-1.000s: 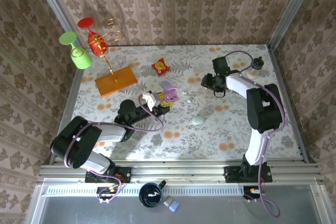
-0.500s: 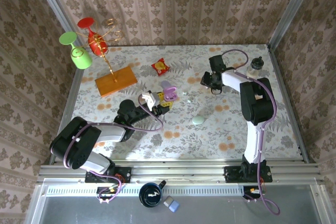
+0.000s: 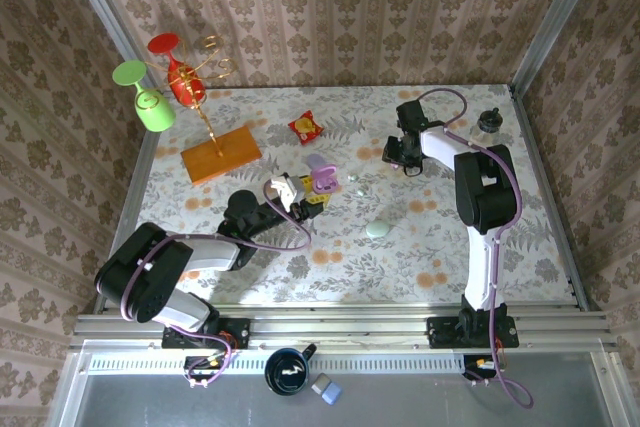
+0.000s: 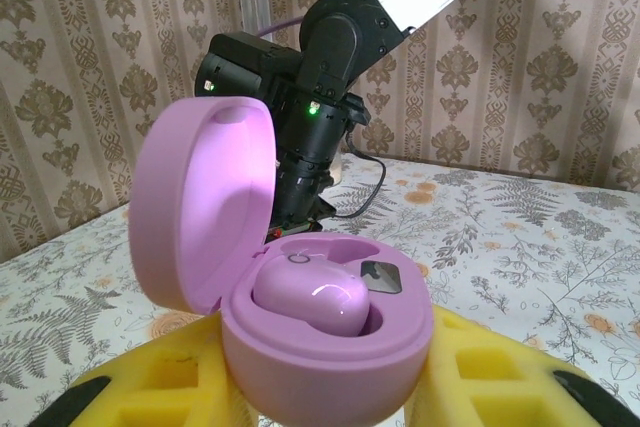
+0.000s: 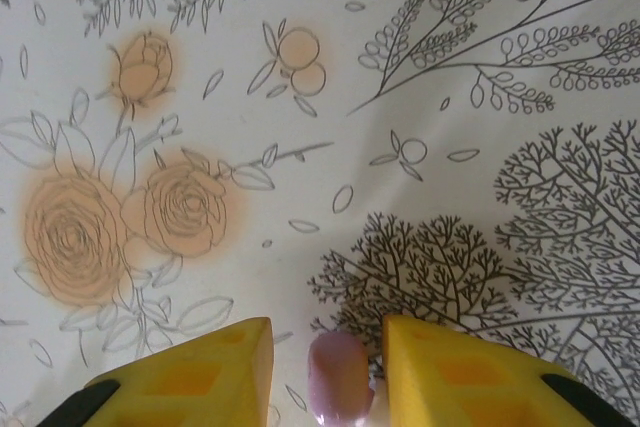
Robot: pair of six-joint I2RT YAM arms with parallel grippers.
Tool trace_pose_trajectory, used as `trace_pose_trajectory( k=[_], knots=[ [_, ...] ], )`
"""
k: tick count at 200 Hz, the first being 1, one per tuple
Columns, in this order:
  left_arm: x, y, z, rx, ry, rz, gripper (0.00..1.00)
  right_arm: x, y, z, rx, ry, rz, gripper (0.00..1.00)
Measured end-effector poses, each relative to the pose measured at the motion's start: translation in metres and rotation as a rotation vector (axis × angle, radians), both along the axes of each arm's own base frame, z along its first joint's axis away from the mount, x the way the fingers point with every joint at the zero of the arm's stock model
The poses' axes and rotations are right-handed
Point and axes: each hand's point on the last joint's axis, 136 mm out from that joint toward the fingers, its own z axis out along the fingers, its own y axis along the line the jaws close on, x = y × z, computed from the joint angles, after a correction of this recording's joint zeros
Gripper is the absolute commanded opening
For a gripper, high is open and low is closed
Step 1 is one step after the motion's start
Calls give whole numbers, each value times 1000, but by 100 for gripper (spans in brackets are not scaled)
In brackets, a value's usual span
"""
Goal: Insert wireless bluetooth earbuds into charging case
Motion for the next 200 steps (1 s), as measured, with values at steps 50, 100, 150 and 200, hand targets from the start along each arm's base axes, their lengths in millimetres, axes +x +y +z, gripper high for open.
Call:
trace_pose_trajectory(
  k=[50,100,150,200],
  knots=[
    [0,0,0,0,0,3,30,-4,-1,1,-60,49,106,29],
    [0,0,0,0,1,3,30,-6,-2,-4,-79,86,133,19],
    [-3,6,-12,17,24,19,31,-18,2,-4,-88,100,163,20],
    [0,29,-8,6,12,77,31,-86,27,5,-122,151,268,21]
  ],
)
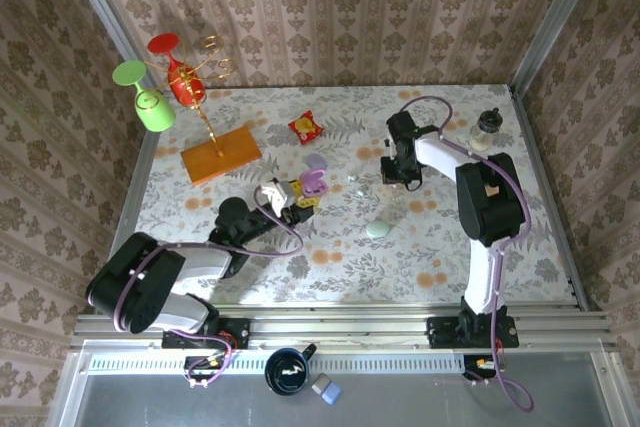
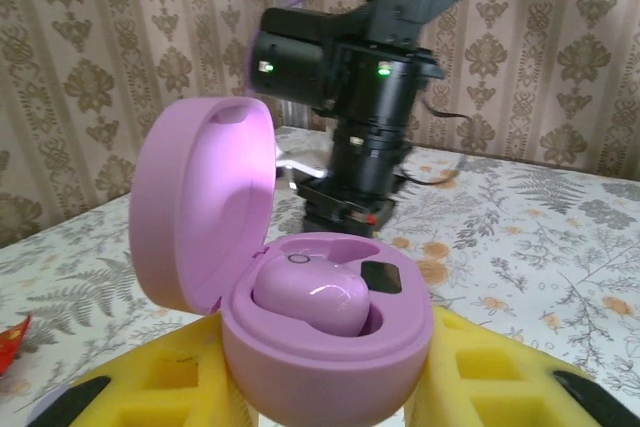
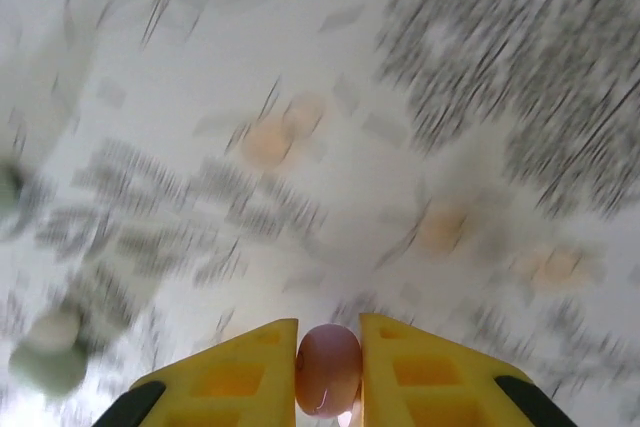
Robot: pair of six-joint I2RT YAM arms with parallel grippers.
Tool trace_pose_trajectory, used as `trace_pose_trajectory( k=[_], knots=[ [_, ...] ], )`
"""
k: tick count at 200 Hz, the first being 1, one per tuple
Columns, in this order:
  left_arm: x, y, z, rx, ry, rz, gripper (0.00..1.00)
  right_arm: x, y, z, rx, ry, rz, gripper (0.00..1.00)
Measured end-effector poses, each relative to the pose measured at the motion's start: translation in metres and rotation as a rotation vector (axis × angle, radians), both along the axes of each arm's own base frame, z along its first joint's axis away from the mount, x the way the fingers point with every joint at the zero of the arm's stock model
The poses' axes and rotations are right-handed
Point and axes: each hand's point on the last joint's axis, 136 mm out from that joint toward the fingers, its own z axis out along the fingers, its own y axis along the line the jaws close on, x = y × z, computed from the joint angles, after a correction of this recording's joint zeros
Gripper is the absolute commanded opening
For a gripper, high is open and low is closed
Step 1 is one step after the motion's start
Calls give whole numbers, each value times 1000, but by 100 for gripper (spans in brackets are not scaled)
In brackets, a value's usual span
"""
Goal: Insert wireless bluetooth earbuds into charging case
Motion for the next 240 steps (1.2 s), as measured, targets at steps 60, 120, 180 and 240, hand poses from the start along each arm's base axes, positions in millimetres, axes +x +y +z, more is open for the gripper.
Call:
trace_pose_trajectory(
  k=[60,120,180,240],
  knots=[
    [6,22,8,-22,-12,58,31,-61,13,-9,-148,92,147,22],
    [7,30,7,-27,-5,79,31,-69,-2,-10,-251,117,157,30],
    [10,33,7,-30,0,90,31,-71,-8,-9,-351,104,183,39],
    [11,35,7,-31,3,86,31,-74,5,1,-495,18,189,43]
  ],
)
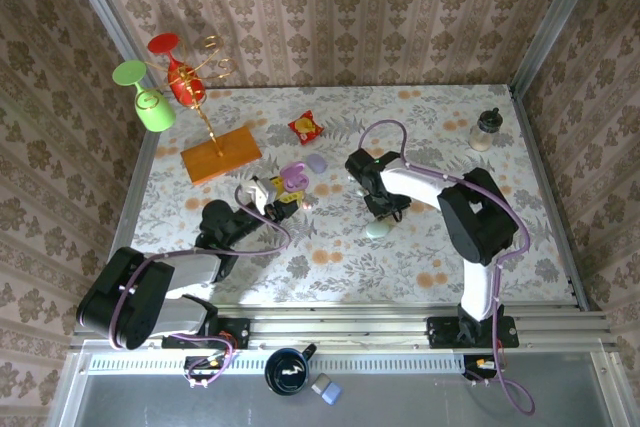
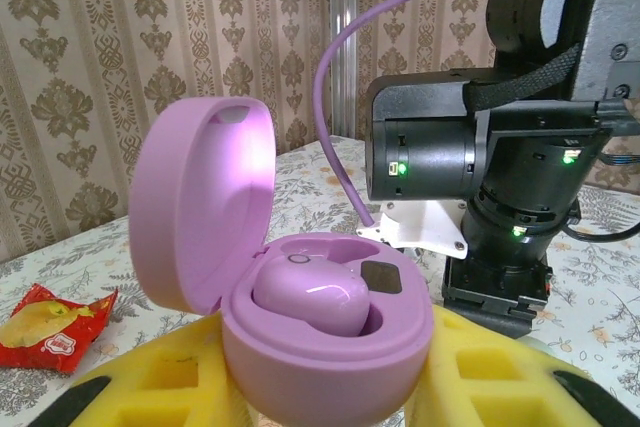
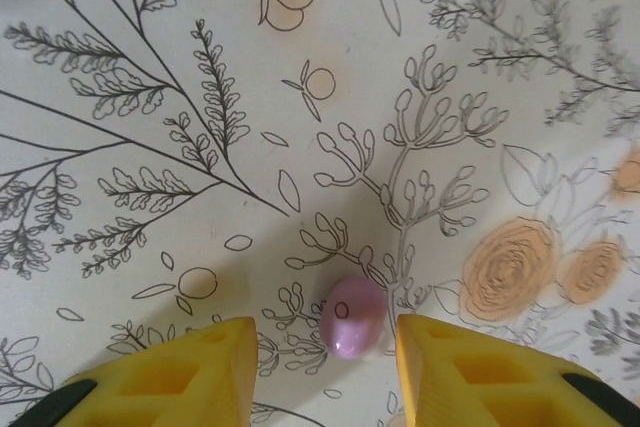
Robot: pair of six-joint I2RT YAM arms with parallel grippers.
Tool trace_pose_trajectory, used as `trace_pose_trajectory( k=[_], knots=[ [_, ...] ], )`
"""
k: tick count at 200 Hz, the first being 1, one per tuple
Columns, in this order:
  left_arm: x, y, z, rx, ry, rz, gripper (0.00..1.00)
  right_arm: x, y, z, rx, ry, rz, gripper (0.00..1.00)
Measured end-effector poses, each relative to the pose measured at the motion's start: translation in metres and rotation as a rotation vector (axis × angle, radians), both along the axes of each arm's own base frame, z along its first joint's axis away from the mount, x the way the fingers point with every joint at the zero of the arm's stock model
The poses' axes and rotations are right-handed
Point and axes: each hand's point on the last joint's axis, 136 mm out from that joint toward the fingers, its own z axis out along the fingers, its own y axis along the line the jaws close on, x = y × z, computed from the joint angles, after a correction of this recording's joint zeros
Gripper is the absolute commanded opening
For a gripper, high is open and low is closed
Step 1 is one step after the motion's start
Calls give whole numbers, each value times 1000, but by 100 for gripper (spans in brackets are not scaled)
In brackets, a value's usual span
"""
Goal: Insert wireless bluetooth earbuds into charging case
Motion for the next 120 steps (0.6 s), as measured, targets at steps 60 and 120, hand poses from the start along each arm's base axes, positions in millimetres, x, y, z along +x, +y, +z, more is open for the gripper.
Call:
trace_pose_trajectory(
  k=[60,120],
  knots=[
    [-1,0,0,-5,9,-11,31,4,-10,-1,-132,-32,-9,38],
    [-2,0,0,-6,12,-15,31,2,-15,-10,-170,-9,-9,35]
  ],
)
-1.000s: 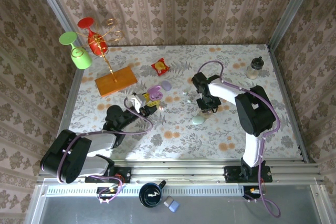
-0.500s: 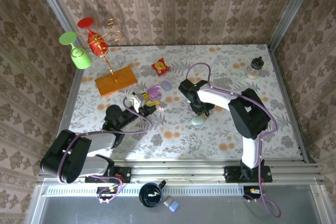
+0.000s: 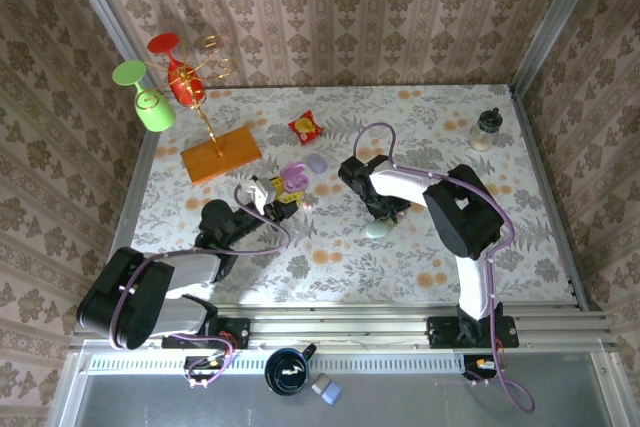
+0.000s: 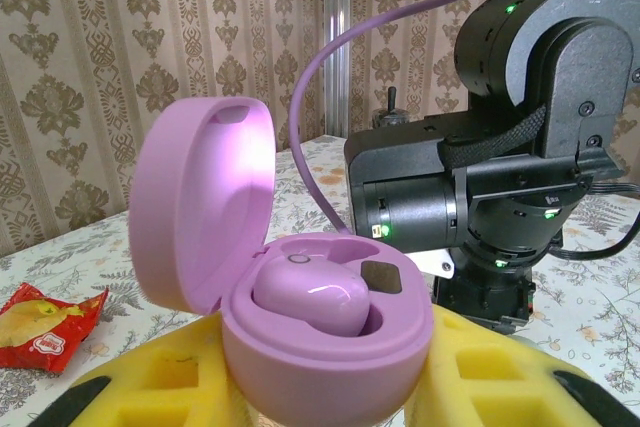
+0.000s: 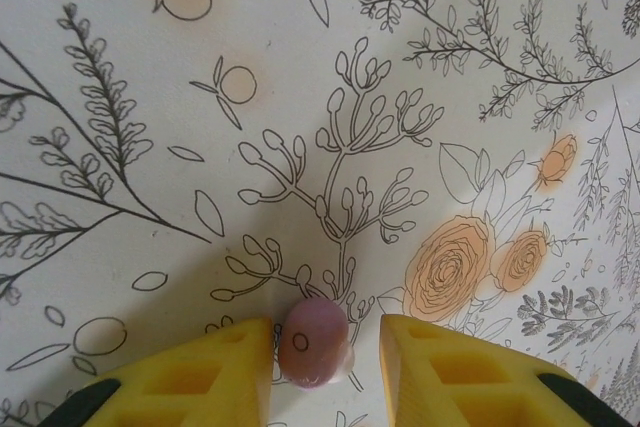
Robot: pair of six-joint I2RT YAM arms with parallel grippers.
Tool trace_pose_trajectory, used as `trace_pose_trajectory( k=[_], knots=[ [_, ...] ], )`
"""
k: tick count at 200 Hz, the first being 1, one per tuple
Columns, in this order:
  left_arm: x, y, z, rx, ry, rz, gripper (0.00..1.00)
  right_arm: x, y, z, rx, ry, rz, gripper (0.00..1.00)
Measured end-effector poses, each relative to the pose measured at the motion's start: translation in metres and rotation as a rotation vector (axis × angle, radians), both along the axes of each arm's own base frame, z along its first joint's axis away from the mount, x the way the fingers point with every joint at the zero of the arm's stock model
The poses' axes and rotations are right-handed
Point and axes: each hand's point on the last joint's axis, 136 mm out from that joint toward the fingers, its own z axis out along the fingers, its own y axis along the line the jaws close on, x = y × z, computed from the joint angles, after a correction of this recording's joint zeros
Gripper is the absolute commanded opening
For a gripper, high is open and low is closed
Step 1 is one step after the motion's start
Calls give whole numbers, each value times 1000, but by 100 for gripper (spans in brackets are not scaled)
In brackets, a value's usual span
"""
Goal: Insert wireless bluetooth earbuds into charging case
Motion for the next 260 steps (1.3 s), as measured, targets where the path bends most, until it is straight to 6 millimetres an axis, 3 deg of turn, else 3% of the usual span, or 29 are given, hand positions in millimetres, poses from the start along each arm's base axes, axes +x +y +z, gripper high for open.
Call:
trace_pose_trajectory(
  k=[86,157,183,209,260],
  knots=[
    [0,0,0,0,1,-1,31,1,0,-2,-16,9,3,21],
    [0,-3,-8,12,22,-17,31,1,1,4,21,-11,1,21],
    [-1,-7,-7,13,21,-35,31,-2,4,20,143,-49,-23,21],
    [-2,-12,-2,8,9,-52,31,0,14,52,304,-114,-17,22],
    [-4,-25,-4,14,18,-92,31,-3,55,101,607,-166,113,21]
  ],
)
